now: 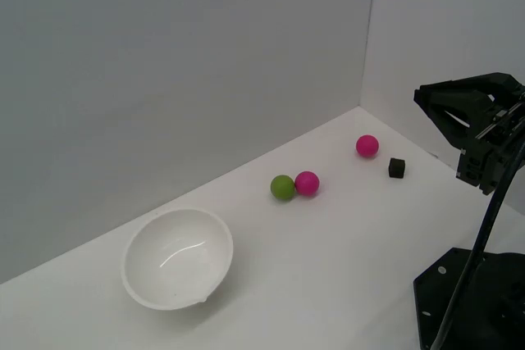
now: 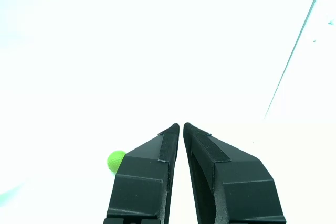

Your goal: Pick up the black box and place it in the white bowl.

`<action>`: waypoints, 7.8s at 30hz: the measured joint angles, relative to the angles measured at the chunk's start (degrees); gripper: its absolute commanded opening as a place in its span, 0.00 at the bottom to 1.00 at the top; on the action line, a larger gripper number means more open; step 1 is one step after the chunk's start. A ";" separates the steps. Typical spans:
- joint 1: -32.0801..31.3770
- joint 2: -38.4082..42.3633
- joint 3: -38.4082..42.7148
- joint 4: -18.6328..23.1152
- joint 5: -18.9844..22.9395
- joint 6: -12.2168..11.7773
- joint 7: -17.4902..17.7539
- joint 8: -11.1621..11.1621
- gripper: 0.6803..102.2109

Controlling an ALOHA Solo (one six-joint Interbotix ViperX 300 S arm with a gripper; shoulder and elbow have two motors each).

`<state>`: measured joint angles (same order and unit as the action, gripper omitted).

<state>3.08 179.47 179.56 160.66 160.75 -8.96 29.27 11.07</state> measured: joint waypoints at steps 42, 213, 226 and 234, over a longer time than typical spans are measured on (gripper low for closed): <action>8.26 -38.94 -39.11 -14.41 -14.50 0.00 9.93 0.00 0.02; -34.28 -62.49 -62.93 -26.72 -26.63 1.67 -4.48 -18.54 0.02; -41.57 -72.16 -72.69 -27.07 -26.98 -0.62 -11.95 -18.63 0.02; -42.45 -74.53 -75.15 -27.95 -27.86 -1.58 -13.71 -18.63 0.02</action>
<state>-39.38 104.94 104.41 132.71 132.89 -10.55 15.56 -7.56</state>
